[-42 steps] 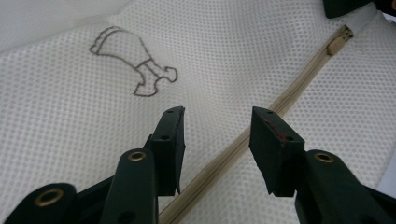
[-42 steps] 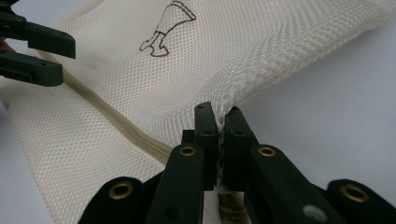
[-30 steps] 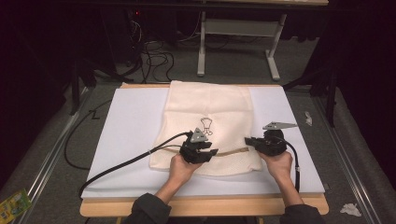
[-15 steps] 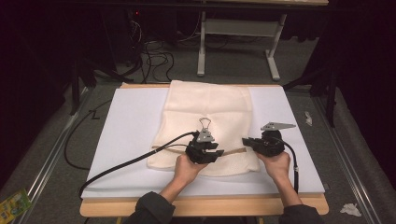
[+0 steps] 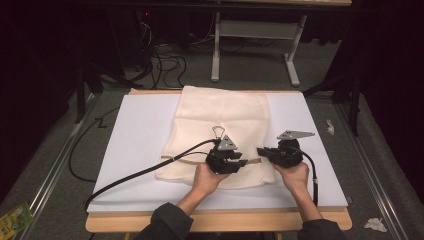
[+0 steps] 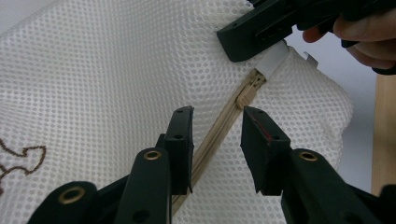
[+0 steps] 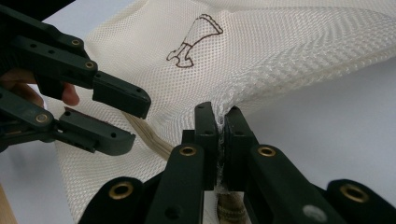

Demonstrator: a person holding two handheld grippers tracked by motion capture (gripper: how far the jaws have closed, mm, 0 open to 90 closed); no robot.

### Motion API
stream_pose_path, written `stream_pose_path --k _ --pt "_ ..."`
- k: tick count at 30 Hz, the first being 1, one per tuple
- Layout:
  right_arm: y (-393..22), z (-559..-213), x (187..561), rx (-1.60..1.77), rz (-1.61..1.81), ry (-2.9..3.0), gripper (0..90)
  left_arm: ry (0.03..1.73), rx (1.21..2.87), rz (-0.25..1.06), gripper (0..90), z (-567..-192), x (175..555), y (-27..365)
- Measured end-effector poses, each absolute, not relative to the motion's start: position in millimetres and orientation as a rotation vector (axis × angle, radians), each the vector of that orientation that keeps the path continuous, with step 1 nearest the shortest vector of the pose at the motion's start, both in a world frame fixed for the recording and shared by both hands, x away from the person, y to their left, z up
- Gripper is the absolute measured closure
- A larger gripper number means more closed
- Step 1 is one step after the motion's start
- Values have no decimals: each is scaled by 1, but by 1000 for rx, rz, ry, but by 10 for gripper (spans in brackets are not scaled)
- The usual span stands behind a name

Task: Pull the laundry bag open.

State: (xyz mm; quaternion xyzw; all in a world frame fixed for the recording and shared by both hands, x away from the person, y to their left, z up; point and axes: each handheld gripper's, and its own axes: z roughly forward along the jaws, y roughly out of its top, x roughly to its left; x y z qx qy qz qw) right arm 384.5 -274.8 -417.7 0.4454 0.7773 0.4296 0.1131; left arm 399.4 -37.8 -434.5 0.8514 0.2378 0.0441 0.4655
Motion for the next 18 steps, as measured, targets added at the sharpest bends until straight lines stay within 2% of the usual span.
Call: stream_pose_path --k 18 --pt "-269 -417 384 1293 1293 2293 881 570 2094 41 694 -449 399 -51"
